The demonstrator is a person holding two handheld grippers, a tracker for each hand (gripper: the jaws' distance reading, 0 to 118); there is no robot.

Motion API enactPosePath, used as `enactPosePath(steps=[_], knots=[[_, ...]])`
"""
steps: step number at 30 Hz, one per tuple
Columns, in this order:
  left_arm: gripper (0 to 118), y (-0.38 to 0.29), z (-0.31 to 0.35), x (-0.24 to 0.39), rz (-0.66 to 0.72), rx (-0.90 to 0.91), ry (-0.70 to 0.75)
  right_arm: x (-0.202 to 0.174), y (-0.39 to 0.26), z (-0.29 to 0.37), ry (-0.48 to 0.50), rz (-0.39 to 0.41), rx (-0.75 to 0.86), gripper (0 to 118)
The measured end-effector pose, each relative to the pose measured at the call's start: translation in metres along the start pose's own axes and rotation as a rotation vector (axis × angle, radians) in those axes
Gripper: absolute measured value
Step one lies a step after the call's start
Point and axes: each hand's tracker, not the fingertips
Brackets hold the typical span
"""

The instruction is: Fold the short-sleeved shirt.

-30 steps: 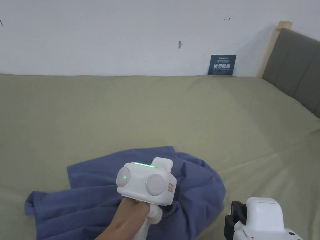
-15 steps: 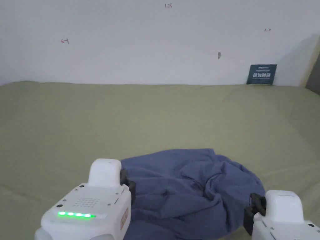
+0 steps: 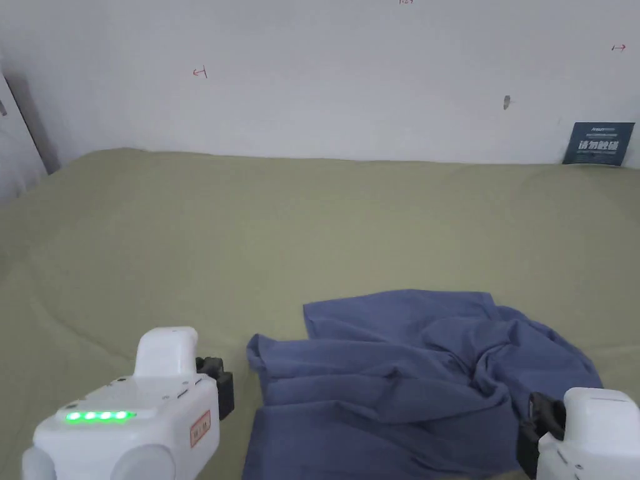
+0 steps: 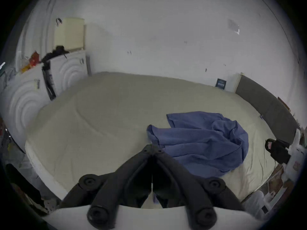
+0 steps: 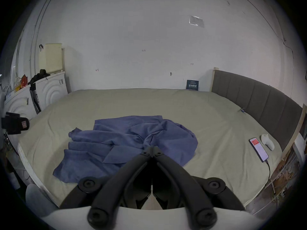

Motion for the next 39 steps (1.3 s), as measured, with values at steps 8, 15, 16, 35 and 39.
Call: enactPosePath(steps=[8, 15, 16, 35, 39], knots=[[11, 0.051, -0.175, 0.007, -0.054, -0.287, -0.019, 0.011, -0.006, -0.039, -0.031, 0.021, -0.074, 0], [116, 0.033, -0.230, 0.029, -0.202, -0.409, 0.122, 0.032, -0.011, -0.063, -0.065, 0.023, -0.118, 0], [111, 0.027, -0.233, 0.033, -0.193, -0.451, 0.111, 0.036, -0.011, -0.066, -0.069, 0.012, -0.122, 0], [2, 0.029, -0.214, 0.038, -0.125, -0.416, -0.031, 0.173, 0.035, -0.268, -0.084, -0.028, -0.588, 96], [2, 0.028, -0.217, 0.040, -0.132, -0.409, -0.020, 0.160, 0.012, -0.272, -0.053, -0.029, -0.595, 71]])
